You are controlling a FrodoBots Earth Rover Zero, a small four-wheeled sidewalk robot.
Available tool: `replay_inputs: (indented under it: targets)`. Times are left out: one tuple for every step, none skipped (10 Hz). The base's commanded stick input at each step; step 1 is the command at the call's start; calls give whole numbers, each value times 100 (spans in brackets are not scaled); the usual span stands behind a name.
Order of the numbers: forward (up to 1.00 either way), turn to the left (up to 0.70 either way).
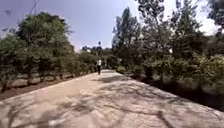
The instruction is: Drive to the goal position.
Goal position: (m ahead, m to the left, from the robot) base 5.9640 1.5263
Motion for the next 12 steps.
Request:
replay_inputs:
  targets:
    - [50,0]
    - [50,0]
    - [50,0]
    - [50,0]
    - [50,0]
    - [50,0]
    - [50,0]
    - [50,0]
    - [50,0]
    - [50,0]
    - [50,0]
    - [50,0]
